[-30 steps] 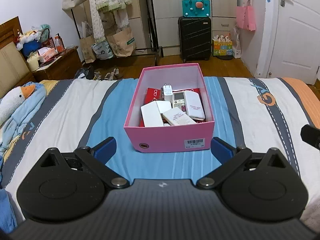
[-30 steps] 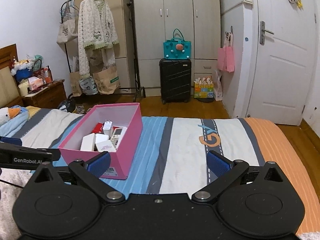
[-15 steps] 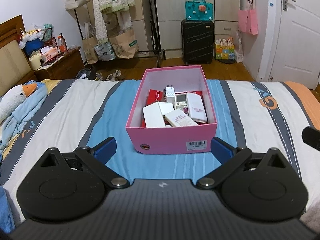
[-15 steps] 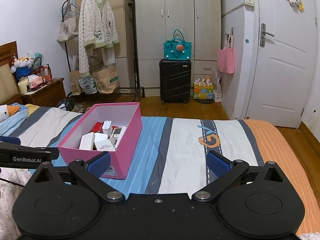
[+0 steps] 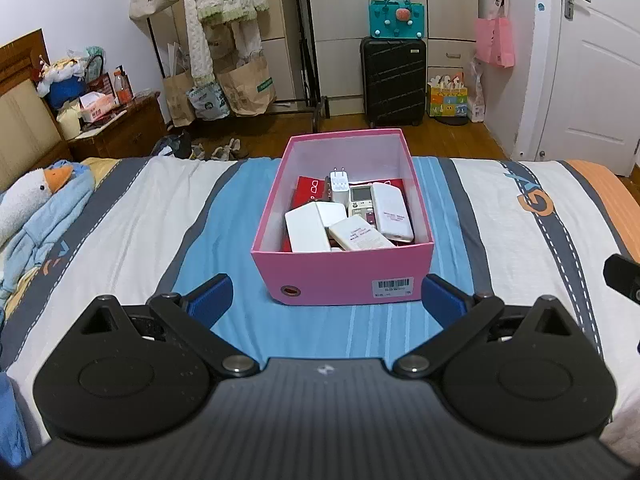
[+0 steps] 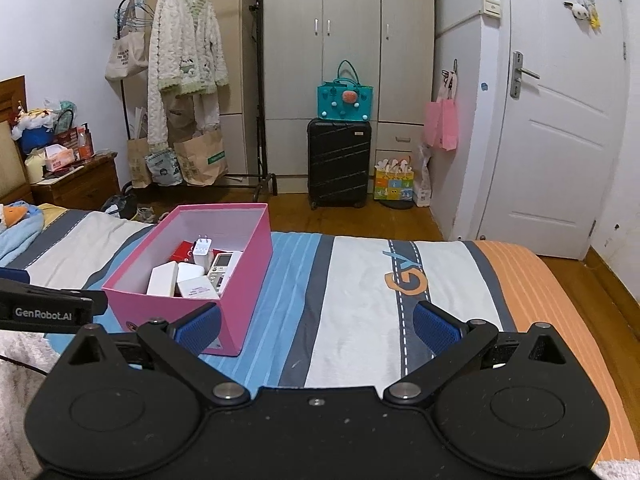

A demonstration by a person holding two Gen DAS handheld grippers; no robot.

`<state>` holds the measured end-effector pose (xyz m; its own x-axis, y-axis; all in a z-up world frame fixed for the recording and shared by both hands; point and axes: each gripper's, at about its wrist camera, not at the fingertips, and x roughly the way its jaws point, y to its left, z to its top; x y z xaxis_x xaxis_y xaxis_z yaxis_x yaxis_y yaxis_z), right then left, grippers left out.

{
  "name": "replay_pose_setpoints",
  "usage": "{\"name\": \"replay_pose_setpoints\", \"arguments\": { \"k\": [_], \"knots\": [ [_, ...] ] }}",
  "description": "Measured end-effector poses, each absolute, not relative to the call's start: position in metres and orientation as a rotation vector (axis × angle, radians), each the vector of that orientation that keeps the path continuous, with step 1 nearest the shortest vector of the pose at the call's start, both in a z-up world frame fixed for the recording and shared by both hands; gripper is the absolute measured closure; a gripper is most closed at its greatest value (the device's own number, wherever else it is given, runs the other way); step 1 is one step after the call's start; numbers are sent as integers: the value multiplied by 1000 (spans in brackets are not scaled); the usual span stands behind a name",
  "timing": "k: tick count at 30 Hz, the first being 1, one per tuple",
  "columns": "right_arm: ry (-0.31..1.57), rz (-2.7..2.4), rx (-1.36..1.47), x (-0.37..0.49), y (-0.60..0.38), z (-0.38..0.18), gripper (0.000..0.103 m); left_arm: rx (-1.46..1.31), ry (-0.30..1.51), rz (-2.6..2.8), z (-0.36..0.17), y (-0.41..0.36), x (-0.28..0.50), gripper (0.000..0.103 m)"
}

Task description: Organize rigid objects

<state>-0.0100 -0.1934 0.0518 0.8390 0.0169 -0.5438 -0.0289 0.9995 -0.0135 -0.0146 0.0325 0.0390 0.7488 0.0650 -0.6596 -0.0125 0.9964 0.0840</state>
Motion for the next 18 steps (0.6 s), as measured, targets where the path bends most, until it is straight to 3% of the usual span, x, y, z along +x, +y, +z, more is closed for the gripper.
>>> {"name": "replay_pose_setpoints", "arguments": {
  "k": [18],
  "knots": [
    [580,17,-20,-10,-192,51,0,68,707,18,37,32,-18,0]
  ]
}}
